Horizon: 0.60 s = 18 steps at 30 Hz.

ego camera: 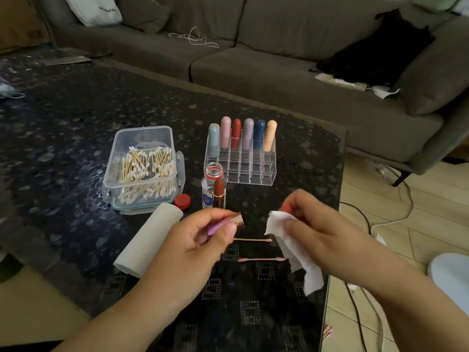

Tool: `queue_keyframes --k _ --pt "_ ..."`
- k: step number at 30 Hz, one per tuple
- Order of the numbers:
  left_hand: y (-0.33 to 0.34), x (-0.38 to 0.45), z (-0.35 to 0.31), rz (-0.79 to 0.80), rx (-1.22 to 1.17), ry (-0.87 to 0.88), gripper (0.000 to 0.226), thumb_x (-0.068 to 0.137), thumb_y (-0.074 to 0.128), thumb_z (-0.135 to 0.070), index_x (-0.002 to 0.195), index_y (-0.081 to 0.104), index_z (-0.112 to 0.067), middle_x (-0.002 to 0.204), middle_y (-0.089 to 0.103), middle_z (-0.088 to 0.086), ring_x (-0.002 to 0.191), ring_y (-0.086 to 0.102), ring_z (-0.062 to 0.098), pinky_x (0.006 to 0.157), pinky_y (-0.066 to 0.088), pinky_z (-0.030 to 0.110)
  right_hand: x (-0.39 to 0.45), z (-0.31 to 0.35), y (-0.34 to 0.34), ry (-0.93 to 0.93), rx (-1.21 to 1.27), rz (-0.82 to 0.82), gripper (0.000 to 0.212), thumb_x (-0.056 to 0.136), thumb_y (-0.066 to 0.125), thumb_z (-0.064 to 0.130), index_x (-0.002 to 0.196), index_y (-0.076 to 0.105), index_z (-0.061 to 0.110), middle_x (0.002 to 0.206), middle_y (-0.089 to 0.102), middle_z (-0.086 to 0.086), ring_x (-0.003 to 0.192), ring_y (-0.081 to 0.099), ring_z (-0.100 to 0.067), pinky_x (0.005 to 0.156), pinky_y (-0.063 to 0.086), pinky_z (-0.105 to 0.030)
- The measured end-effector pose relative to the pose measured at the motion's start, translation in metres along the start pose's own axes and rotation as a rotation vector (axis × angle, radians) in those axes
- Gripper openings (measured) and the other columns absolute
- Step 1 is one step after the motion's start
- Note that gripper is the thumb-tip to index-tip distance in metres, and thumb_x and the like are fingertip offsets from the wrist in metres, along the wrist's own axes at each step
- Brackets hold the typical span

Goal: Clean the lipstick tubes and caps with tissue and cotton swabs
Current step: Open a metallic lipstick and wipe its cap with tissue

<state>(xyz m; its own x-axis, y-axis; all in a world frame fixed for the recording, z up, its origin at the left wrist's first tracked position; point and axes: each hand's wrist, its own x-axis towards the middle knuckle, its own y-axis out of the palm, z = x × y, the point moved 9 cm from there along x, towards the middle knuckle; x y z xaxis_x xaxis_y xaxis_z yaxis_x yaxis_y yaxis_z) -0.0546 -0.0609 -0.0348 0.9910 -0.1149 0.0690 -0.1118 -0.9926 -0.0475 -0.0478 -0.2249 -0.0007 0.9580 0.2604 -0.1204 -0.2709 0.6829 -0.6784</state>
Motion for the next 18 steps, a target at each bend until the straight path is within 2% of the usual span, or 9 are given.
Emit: queue_keyframes --k 2,4,7,11,13,16,18 --pt "0.003 -0.001 0.003 0.027 0.010 -0.011 0.020 0.073 0.057 -0.052 0.091 0.066 -0.049 0.064 0.063 -0.013 0.060 0.055 -0.002 0.065 0.047 0.013 -0.002 0.007 -0.001 -0.069 -0.031 -0.022 0.006 0.089 0.055 0.031 0.088 0.057 0.036 0.085 0.059 0.018 0.077 0.057 0.001 0.063 0.046 -0.015" --pt "0.006 -0.001 0.005 0.055 0.043 -0.018 0.011 0.083 0.057 -0.054 0.091 0.064 -0.053 0.061 0.059 -0.009 0.061 0.055 0.004 0.069 0.048 0.020 -0.003 0.015 -0.006 -0.144 -0.036 -0.090 0.012 0.086 0.063 0.024 0.084 0.065 0.036 0.089 0.058 0.019 0.087 0.056 0.002 0.072 0.041 -0.008" --pt "0.012 -0.001 0.007 0.110 0.104 -0.006 0.019 0.079 0.050 -0.050 0.093 0.062 -0.052 0.061 0.057 -0.008 0.062 0.056 0.006 0.075 0.049 0.029 -0.006 0.020 -0.011 -0.164 0.017 -0.159 0.014 0.082 0.068 0.022 0.080 0.070 0.035 0.088 0.063 0.020 0.087 0.059 0.004 0.072 0.041 -0.005" --pt "0.021 -0.003 0.006 0.193 0.176 0.026 0.034 0.072 0.042 -0.065 0.095 0.060 -0.048 0.064 0.058 -0.013 0.063 0.057 0.004 0.073 0.050 0.028 -0.007 0.019 -0.008 -0.116 0.071 -0.191 0.007 0.079 0.072 0.024 0.077 0.071 0.031 0.081 0.067 0.020 0.075 0.062 0.004 0.065 0.046 -0.008" --pt "0.024 -0.003 0.008 0.207 0.189 0.027 0.035 0.073 0.041 -0.066 0.096 0.059 -0.048 0.064 0.058 -0.012 0.064 0.057 0.006 0.075 0.051 0.035 -0.006 0.019 -0.005 -0.095 0.087 -0.204 0.008 0.076 0.075 0.027 0.074 0.067 0.029 0.078 0.067 0.017 0.070 0.062 0.001 0.063 0.050 -0.012" --pt "0.024 -0.003 0.009 0.217 0.186 0.037 0.035 0.076 0.041 -0.067 0.096 0.059 -0.046 0.063 0.056 -0.010 0.066 0.058 0.018 0.077 0.050 0.051 -0.006 0.019 -0.001 -0.077 0.137 -0.214 0.014 0.072 0.077 0.026 0.071 0.063 0.027 0.075 0.067 0.011 0.065 0.063 -0.003 0.060 0.052 -0.017" --pt "0.025 -0.003 0.007 0.242 0.202 0.059 0.035 0.078 0.039 -0.066 0.097 0.058 -0.044 0.063 0.056 -0.009 0.068 0.057 0.023 0.076 0.050 0.050 -0.005 0.016 0.003 -0.033 0.157 -0.207 0.015 0.072 0.076 0.027 0.072 0.062 0.025 0.074 0.068 0.005 0.060 0.061 -0.003 0.058 0.050 -0.018"
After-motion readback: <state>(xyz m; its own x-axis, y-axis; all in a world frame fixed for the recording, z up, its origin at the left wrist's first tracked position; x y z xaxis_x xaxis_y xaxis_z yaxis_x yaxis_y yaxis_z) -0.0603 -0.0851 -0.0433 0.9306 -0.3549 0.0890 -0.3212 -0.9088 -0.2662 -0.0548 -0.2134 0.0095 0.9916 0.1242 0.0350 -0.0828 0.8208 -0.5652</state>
